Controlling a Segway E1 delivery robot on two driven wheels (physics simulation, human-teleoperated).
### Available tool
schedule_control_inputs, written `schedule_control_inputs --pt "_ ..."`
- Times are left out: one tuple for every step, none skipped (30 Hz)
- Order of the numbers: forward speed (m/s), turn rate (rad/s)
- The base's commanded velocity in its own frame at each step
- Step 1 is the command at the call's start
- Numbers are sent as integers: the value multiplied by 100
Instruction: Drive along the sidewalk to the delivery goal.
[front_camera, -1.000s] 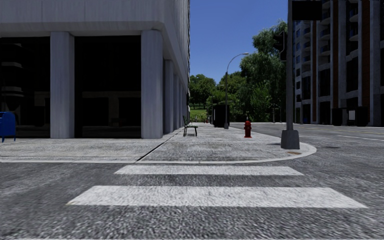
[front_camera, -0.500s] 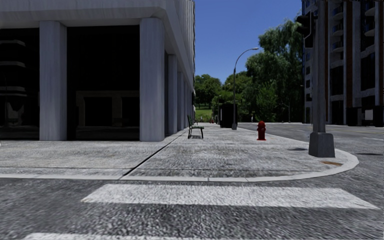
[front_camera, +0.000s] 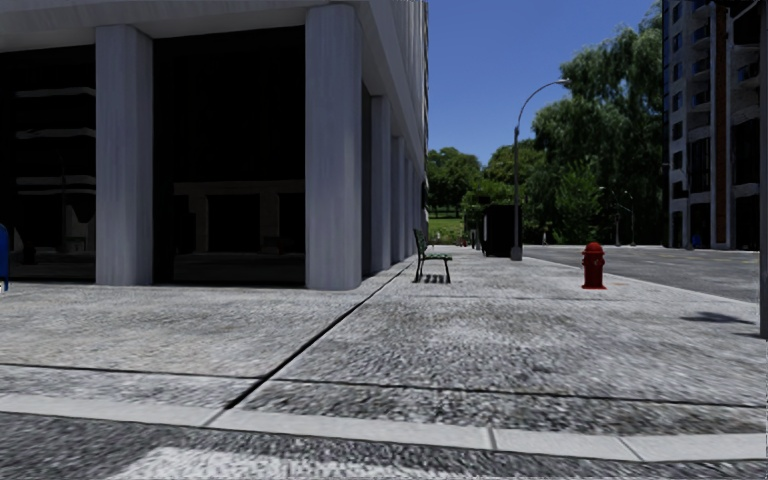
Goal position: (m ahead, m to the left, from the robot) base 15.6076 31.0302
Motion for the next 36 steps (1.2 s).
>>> schedule_control_inputs --pt "200 33" --pt "200 33" --pt "200 33" --pt "200 33" --pt "197 33" --pt "188 33" --pt "165 33" --pt "165 33" --pt "158 33" --pt "151 33" --pt "146 33" --pt "140 33" --pt "140 33" --pt "139 33" --pt "138 33" --pt "137 35" --pt "136 37" --pt "136 37" --pt "136 38" --pt "136 38" --pt "136 42" --pt "136 42" --pt "136 46" --pt "136 48" --pt "136 48" --pt "136 49" --pt "136 49" --pt "136 49" --pt "136 58" --pt "136 58" --pt "136 58" --pt "136 58" --pt "136 58" --pt "136 58" --pt "136 58" --pt "136 58"
